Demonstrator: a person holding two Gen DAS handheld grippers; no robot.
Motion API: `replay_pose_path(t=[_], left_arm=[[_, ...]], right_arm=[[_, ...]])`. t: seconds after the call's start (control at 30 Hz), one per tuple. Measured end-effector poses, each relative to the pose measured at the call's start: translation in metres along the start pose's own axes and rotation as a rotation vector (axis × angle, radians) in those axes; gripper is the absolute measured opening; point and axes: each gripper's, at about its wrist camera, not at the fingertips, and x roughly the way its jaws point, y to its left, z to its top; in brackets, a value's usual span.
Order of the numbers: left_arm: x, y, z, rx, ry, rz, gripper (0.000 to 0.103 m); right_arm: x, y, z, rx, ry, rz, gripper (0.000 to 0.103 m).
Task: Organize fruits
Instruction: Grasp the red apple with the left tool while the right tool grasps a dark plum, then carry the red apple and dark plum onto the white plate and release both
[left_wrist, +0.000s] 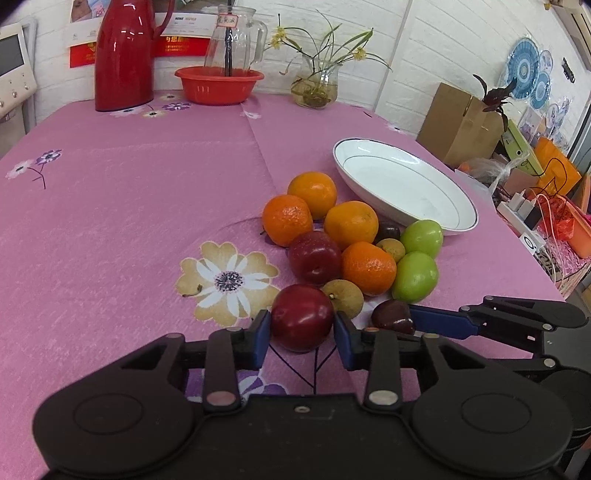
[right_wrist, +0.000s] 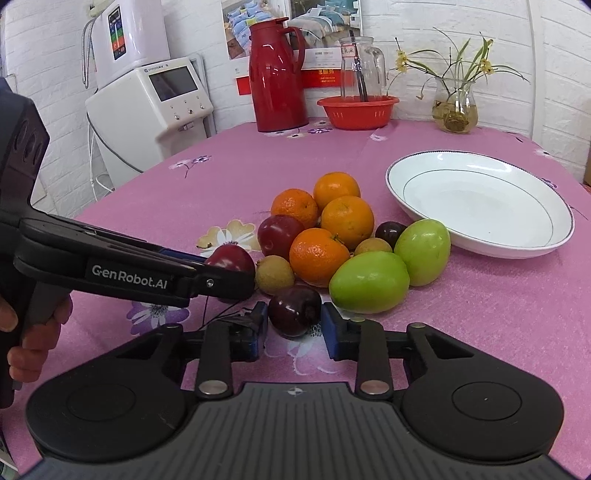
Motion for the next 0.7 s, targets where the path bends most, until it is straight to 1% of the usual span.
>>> replay_pose_path(t=[0.13, 0.23, 0.33, 0.53, 0.7], left_arm=[[-0.012, -0.006, -0.001, 0.007, -0.020, -0.005, 0.103], [-0.023, -0.013, 0.001, 0.026, -0.048, -0.013, 0.103], [-0.032, -0.022, 0.007, 0.041, -0.076, -0.042, 0.103], [-0.032, -0.039, 0.034, 0.031, -0.105, -0.137, 0.103], [-0.017, -0.057, 0.062, 0.045, -0.119, -0.165, 0.103]], right_arm=[[-0.013, 0.000, 0.000, -0.007, -0.028, 0.013, 0.053], [-0.022, -0.003, 0.003, -0.005, -0.053, -0.003, 0.053], [-0.031, -0.010, 0.007, 0.004, -0.087, -0.028, 0.053], [-0.046, -0.030, 0.019, 0.017, -0.151, -0.106, 0.054], [-0.051, -0.051, 0.035, 0.016, -0.200, -0.166, 0.054]])
